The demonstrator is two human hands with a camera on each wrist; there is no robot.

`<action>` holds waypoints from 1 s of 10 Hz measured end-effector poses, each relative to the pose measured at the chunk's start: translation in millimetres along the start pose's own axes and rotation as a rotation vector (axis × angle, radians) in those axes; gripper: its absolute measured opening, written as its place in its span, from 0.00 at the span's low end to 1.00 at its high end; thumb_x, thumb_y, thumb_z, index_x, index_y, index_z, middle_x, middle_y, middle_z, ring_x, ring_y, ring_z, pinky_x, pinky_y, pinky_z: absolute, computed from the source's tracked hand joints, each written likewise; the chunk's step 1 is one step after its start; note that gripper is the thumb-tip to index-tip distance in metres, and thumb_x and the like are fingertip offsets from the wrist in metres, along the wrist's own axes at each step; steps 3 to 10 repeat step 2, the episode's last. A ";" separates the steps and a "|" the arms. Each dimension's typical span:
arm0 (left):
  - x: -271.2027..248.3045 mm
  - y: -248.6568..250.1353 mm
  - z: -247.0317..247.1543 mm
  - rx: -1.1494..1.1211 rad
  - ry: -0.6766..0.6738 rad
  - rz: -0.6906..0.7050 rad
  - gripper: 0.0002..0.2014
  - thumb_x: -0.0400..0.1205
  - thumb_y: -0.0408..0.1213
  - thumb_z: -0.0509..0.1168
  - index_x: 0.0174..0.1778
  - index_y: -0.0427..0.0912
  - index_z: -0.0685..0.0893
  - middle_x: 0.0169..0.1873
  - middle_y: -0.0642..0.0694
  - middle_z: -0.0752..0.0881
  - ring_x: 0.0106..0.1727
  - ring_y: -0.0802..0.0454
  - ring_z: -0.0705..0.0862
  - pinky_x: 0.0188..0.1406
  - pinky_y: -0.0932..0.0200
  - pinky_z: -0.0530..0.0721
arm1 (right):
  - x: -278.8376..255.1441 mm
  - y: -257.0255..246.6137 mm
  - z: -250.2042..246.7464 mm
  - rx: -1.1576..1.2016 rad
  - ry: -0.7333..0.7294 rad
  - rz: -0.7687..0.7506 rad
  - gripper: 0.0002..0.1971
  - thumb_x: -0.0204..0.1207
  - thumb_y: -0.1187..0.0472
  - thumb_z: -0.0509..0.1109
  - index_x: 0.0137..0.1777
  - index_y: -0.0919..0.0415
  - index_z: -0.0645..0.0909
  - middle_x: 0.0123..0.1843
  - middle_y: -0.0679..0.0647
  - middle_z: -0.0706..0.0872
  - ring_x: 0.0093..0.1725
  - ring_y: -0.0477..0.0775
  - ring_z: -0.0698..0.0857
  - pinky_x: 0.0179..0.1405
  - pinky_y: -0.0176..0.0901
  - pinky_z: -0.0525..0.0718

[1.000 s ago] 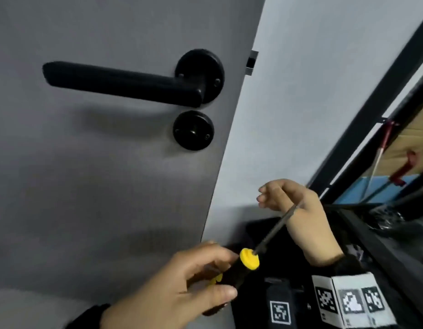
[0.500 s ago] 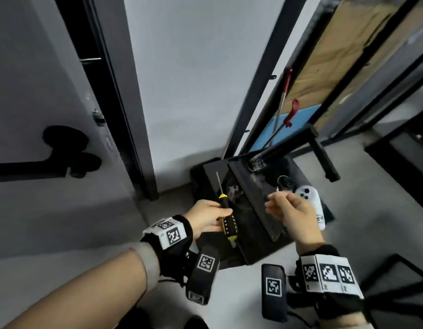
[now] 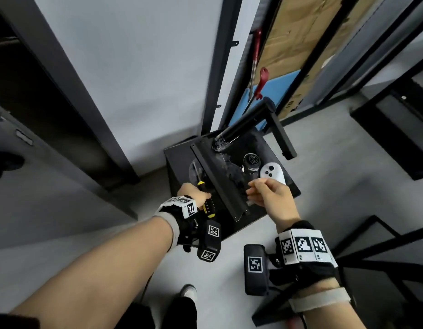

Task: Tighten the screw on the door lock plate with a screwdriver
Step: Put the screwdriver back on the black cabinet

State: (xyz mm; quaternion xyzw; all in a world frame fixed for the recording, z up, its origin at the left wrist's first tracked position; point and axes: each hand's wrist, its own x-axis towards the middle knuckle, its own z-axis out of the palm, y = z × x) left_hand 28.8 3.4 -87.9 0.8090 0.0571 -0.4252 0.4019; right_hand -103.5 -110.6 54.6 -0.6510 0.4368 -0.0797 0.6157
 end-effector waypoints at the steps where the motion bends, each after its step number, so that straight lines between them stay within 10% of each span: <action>1: 3.0 -3.1 5.3 0.035 0.012 0.002 0.16 0.64 0.44 0.80 0.37 0.33 0.90 0.34 0.38 0.92 0.37 0.42 0.91 0.43 0.46 0.91 | 4.3 10.2 -4.4 -0.005 -0.013 0.016 0.13 0.81 0.66 0.60 0.37 0.59 0.80 0.32 0.54 0.84 0.22 0.37 0.83 0.25 0.21 0.79; 10: 0.4 3.5 5.6 -0.011 0.041 -0.009 0.21 0.69 0.47 0.77 0.40 0.28 0.89 0.33 0.36 0.91 0.37 0.40 0.91 0.43 0.44 0.90 | 7.3 12.1 -10.2 -0.018 -0.003 0.023 0.13 0.81 0.66 0.59 0.37 0.59 0.80 0.32 0.54 0.84 0.21 0.37 0.83 0.24 0.21 0.78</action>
